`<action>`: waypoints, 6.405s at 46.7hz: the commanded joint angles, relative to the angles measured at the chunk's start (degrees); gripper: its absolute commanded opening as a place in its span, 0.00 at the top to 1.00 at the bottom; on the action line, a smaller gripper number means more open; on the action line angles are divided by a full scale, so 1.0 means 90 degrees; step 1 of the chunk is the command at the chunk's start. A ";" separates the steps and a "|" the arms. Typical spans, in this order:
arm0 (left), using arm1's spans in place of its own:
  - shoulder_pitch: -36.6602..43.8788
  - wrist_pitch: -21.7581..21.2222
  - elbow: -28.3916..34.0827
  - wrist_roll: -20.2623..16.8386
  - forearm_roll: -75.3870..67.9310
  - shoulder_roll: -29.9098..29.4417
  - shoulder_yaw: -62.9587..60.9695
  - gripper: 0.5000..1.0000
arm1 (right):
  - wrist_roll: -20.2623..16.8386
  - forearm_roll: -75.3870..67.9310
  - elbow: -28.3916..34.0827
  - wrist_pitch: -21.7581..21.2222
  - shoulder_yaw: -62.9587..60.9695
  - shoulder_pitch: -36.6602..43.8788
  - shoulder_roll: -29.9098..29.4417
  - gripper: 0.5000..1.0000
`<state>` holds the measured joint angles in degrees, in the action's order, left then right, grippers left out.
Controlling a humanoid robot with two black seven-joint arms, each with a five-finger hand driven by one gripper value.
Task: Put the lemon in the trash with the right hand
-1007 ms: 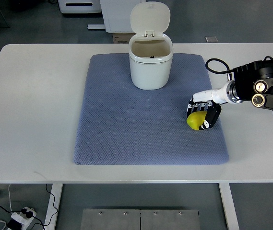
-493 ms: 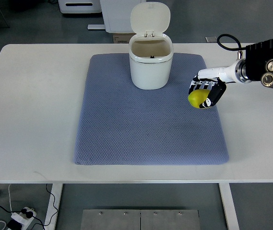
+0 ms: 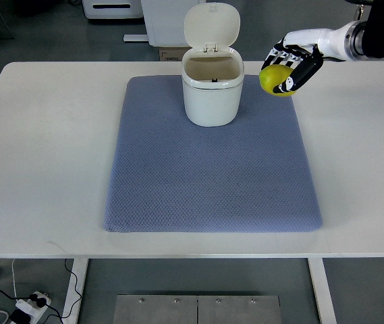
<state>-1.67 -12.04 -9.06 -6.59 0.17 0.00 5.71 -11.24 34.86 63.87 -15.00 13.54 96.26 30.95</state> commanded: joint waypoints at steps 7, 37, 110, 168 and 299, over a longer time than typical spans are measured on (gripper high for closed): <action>0.0000 0.0000 0.0000 0.0000 0.0000 0.0000 0.0000 0.00 | -0.0001 -0.0592 -0.0505 0.0163 -0.0323 -0.0060 -0.0157 0.97; 0.0000 0.0000 0.0000 0.0000 0.0000 0.0000 0.0000 0.00 | 0.0077 -0.1823 -0.1081 0.1530 -0.1368 -0.0891 -0.1192 1.00; 0.0000 0.0000 0.0000 0.0000 0.0000 0.0000 0.0000 0.00 | 0.0067 -0.1833 -0.2449 0.2360 -0.2023 -0.1740 -0.2608 0.90; 0.0000 0.0000 0.0000 0.0000 0.0000 0.0000 0.0000 0.00 | 0.0135 -0.1823 -0.2439 0.2361 -0.1944 -0.1740 -0.2560 0.68; 0.0000 0.0000 -0.0009 0.0000 0.0000 0.0000 0.0000 0.00 | 0.0750 -0.1892 -0.0672 0.1403 -0.7852 -0.6047 -0.0020 0.00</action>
<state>-1.66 -12.04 -9.06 -6.59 0.17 0.00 5.71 -6.06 17.80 57.27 -2.43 -56.37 42.90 31.36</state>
